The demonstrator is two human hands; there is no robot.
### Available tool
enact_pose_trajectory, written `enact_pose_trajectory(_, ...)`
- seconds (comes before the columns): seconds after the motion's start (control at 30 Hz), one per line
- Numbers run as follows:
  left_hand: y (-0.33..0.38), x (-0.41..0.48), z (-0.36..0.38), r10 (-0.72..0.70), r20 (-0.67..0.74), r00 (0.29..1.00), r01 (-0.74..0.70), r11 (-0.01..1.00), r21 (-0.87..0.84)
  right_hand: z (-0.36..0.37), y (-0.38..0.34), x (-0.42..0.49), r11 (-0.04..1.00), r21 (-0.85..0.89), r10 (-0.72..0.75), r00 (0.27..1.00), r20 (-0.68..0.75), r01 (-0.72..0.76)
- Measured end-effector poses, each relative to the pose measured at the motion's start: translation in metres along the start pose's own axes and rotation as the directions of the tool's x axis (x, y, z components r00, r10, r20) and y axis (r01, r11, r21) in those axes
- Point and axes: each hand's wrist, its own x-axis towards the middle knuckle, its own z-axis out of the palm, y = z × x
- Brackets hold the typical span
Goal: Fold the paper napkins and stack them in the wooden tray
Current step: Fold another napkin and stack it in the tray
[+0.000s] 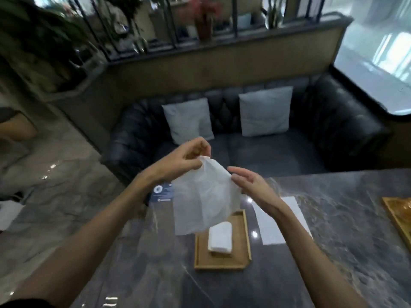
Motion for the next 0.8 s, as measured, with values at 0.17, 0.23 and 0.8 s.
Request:
enact_pose_trajectory(0.17,0.023,-0.026,-0.074,0.037,-0.151,0.988,-0.065,0.981,-0.182,0.063,-0.062,0.012,0.955,0.231,-0.143,0.972,-0.185,0.184)
enact_pose_trajectory(0.23,0.014,-0.032,-0.089,-0.042,-0.361,0.931,-0.18,0.809,-0.56,0.072,-0.08,0.014,0.926,0.264,-0.198,0.943,-0.266,0.269)
enact_pose_trajectory(0.8,-0.024,-0.042,-0.05,-0.161,-0.465,0.87,-0.075,0.89,-0.449,0.046,-0.088,-0.001,0.919,0.391,0.14,0.967,-0.214,-0.046)
